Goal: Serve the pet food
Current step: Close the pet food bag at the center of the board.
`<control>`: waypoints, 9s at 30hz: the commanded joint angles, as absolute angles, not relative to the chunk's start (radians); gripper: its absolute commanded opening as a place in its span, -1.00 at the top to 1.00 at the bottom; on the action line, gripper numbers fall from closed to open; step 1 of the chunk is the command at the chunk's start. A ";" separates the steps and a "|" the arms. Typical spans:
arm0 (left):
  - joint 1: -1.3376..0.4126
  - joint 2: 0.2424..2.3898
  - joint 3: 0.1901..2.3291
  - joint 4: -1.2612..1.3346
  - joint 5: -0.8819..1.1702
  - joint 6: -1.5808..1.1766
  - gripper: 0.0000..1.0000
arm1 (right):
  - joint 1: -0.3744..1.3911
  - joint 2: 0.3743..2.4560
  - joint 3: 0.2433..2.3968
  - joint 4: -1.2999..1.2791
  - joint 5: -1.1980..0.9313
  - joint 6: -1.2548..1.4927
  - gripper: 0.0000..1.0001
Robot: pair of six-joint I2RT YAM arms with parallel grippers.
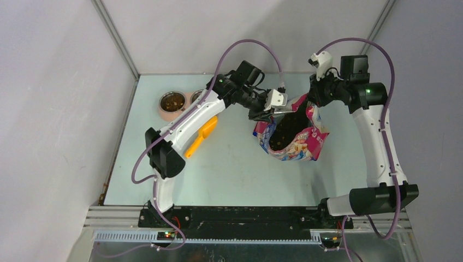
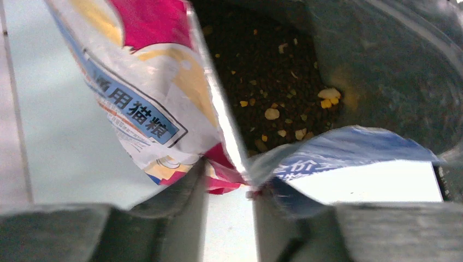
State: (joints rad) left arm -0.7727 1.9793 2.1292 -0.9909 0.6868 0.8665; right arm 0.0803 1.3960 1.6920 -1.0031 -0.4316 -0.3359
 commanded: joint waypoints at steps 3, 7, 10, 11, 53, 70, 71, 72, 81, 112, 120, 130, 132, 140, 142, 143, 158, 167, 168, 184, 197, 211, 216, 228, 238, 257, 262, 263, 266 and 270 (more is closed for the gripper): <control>-0.797 1.988 2.185 -0.903 0.731 0.759 0.97 | 0.070 1.307 1.712 -0.839 -0.467 -0.329 1.00; -0.797 1.975 2.162 -0.897 0.729 0.720 1.00 | 0.070 1.296 1.712 -0.845 -0.463 -0.333 1.00; -0.795 1.937 2.104 -0.804 0.676 0.634 1.00 | 0.070 1.291 1.725 -0.871 -0.458 -0.346 0.81; -0.794 1.929 2.075 -0.764 0.643 0.587 1.00 | 0.070 1.286 1.729 -0.879 -0.457 -0.355 0.68; -0.653 1.789 1.819 -0.506 0.399 0.365 1.00 | -0.001 0.989 1.477 -1.107 -0.546 -0.819 -0.36; -0.637 1.750 1.767 -0.512 0.333 0.382 1.00 | -0.127 1.009 1.423 -1.279 -0.624 -0.986 -0.35; -0.636 1.750 1.767 -0.512 0.335 0.383 1.00 | -0.127 1.009 1.398 -1.257 -0.624 -0.981 -0.35; -0.635 1.747 1.766 -0.514 0.342 0.385 1.00 | -0.127 1.009 1.387 -1.220 -0.627 -0.973 -0.34; -0.630 1.709 1.728 -0.522 0.379 0.402 1.00 | -0.114 1.004 1.301 -0.947 -0.628 -0.833 0.23; -0.713 1.619 1.945 -0.899 0.525 0.783 -0.26 | -0.193 0.870 1.186 -0.480 -0.611 -0.345 1.00; -0.762 1.739 1.995 -0.948 0.467 0.919 -0.31 | -0.193 0.866 1.185 -0.527 -0.624 -0.354 1.00; -0.764 1.798 2.009 -0.920 0.409 0.940 -0.26 | -0.193 0.869 1.156 -0.541 -0.651 -0.374 1.00; -0.765 1.791 2.023 -0.926 0.408 0.928 -0.23 | -0.193 0.870 1.155 -0.546 -0.656 -0.378 1.00; -0.758 1.712 2.115 -0.975 0.406 0.907 -0.25 | -0.193 0.871 1.155 -0.558 -0.669 -0.388 1.00; -0.758 1.715 2.119 -0.959 0.364 0.913 -0.32 | -0.193 0.873 1.154 -0.562 -0.670 -0.392 1.00; -0.757 1.724 2.117 -0.943 0.338 0.915 -0.35 | -0.193 0.874 1.155 -0.564 -0.669 -0.394 1.00; -0.763 1.868 2.098 -0.897 0.307 0.973 -0.33 | -0.193 0.894 1.155 -0.580 -0.669 -0.388 1.00; -0.771 1.891 2.101 -0.914 0.324 0.978 0.13 | -0.193 0.905 1.154 -0.590 -0.661 -0.395 1.00; -0.773 1.893 2.100 -0.921 0.330 0.980 0.26 | -0.193 0.906 1.155 -0.589 -0.660 -0.396 1.00; -0.736 1.656 1.873 -0.867 0.197 0.870 1.00 | -0.227 0.937 1.173 -0.519 -0.461 -0.352 1.00; -0.727 1.371 1.596 -0.727 0.139 0.633 1.00 | 0.076 1.012 1.257 -0.504 -0.395 -0.436 1.00; -0.729 1.334 1.572 -0.733 0.210 0.651 -0.01 | 0.216 0.925 1.304 -0.610 -0.214 -0.732 -0.17; -0.730 1.389 1.633 -0.772 0.328 0.663 -0.27 | 0.214 0.885 1.350 -0.692 -0.322 -0.759 -0.52; -0.734 1.535 1.687 -0.808 0.515 0.702 -0.30 | 0.513 1.030 1.337 -0.612 -0.407 -0.758 -0.74; -0.733 1.578 1.657 -0.749 0.474 0.670 0.57 | 0.558 1.124 1.304 -0.515 -0.359 -0.755 -0.78; -0.688 1.457 1.586 -0.809 0.505 0.775 1.00 | 0.472 1.083 1.172 -0.448 -0.360 -0.918 -0.82; -0.679 1.437 1.571 -0.835 0.533 0.807 1.00 | 0.468 1.077 1.217 -0.520 -0.455 -0.971 -0.80; -0.679 1.436 1.567 -0.835 0.532 0.811 1.00 | 0.468 1.090 1.226 -0.533 -0.462 -0.970 -0.80; -0.678 1.430 1.555 -0.827 0.519 0.814 1.00 | 0.475 1.110 1.235 -0.559 -0.454 -0.980 -0.80; -0.666 1.413 1.541 -0.803 0.508 0.800 1.00 | 0.469 1.135 1.237 -0.581 -0.432 -0.980 -0.80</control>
State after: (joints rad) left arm -0.6903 1.4872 1.5494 -0.7731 0.5049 0.7948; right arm 0.4755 1.1110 1.1984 -0.5556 -0.4335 -0.9581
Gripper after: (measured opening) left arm 0.004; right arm 0.902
